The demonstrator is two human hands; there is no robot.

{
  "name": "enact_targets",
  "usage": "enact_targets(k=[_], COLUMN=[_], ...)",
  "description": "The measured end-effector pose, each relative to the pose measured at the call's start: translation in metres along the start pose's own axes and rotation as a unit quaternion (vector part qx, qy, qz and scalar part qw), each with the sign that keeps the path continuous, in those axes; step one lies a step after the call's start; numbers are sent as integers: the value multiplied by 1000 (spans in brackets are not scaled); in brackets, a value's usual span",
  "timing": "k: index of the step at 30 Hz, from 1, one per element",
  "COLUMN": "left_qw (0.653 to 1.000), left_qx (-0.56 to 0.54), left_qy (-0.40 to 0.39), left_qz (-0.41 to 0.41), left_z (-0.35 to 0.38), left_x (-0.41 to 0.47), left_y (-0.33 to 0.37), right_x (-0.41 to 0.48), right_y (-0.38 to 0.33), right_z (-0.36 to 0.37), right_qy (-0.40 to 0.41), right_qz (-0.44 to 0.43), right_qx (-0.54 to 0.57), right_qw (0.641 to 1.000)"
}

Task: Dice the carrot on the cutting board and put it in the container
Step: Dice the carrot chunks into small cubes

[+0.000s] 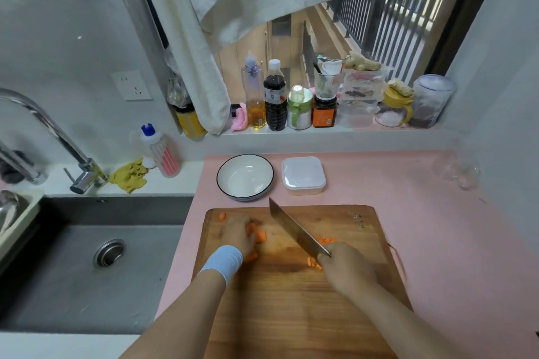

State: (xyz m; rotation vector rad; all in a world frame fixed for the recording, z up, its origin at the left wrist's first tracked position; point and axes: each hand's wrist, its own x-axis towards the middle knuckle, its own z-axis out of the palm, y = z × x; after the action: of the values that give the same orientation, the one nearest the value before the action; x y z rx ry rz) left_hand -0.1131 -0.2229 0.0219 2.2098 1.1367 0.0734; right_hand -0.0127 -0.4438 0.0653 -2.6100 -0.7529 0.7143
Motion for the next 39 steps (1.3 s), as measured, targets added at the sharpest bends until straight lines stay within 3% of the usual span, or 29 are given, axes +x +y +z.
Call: enact_targets(k=[4,8,12,15,17,22,30,34,39], left_qw=[965,931,928,952,951,921,925,939,931], left_qx=[211,251,208,55,-5,-24,-2,-14,-8], left_qy=[-45,-11,-23,-32,-37,-64,-2,2,-14], left_qz=[151,265,309,298,306,383,380,342,365], left_z=[1,4,9,20,27,54,66,73,78], left_x=[15,28,37,37,30,7,-10,-15,-14], left_y=[-24,-36,-37,-37,-35,-31,-54,-48,-37], right_x=[-2,-7,-15,-18,-21,-28,-40,-41,-44], right_y=[-24,-44,-54,-55,-54,-46,-37,-29,-16], right_z=[17,32,40,44,47,50,53,51,41], right_qy=[10,18,44,68,78,95,52,39,40], right_qz=[43,57,74,92,106,117,108,94,74], right_qx=[-3,12,37,50,66,83,76,75,45], right_qw=[999,998,996,992,989,985,990,992,995])
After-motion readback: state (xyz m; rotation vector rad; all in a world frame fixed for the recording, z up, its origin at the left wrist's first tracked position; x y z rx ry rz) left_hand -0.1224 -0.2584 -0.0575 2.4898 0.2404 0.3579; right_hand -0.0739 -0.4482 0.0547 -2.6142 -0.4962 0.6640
